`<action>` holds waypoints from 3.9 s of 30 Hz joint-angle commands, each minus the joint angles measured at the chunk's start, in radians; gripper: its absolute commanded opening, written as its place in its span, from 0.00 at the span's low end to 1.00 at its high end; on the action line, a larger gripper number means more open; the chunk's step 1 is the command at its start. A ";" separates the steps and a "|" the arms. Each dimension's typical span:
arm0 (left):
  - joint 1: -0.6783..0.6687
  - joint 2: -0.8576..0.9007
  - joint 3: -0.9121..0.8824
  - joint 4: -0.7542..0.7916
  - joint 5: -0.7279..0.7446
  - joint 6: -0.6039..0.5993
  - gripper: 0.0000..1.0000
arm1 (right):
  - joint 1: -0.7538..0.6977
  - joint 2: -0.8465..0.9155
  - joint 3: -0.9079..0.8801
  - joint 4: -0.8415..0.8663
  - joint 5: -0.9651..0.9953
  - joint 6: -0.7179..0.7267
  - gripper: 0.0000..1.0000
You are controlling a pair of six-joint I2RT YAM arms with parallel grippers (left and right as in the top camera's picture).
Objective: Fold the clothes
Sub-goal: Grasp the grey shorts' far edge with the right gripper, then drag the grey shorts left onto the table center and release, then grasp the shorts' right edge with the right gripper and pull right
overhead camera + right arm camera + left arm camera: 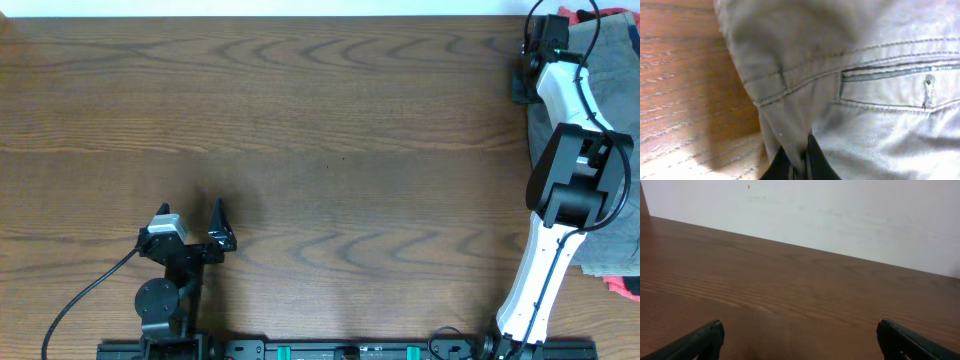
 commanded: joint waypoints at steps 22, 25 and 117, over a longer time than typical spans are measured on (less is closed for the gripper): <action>0.003 -0.005 -0.017 -0.033 0.010 0.017 0.98 | 0.001 -0.372 0.015 -0.204 -0.284 0.153 0.01; 0.003 -0.005 -0.017 -0.033 0.010 0.017 0.98 | 0.024 -0.372 0.012 -0.244 -0.375 0.153 0.01; 0.003 0.000 -0.017 -0.033 0.010 0.017 0.98 | -0.031 -0.378 -0.562 -0.474 -0.732 0.213 0.91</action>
